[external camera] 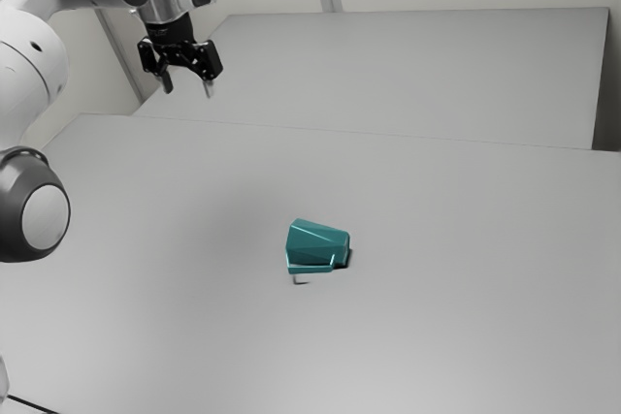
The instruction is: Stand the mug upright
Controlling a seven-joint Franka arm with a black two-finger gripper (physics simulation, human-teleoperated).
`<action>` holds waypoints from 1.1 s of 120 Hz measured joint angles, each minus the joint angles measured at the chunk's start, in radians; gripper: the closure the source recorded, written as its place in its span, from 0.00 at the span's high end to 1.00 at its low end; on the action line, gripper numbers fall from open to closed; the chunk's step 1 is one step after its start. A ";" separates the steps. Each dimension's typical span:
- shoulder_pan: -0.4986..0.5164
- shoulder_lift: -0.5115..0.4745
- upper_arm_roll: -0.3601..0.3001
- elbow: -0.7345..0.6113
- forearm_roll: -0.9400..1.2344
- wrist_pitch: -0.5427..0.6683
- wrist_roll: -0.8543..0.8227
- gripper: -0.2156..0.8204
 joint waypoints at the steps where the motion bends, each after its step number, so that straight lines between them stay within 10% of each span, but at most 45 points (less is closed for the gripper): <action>1: 0.000 0.000 0.000 0.000 0.000 0.000 0.000 0.79; 39: -0.003 -0.014 -0.002 -0.037 0.003 0.000 0.005 0.79; 81: -0.018 -0.270 -0.004 -0.598 -0.080 0.194 0.007 0.79; 132: -0.008 -0.258 0.066 -0.877 -0.578 0.376 0.151 0.79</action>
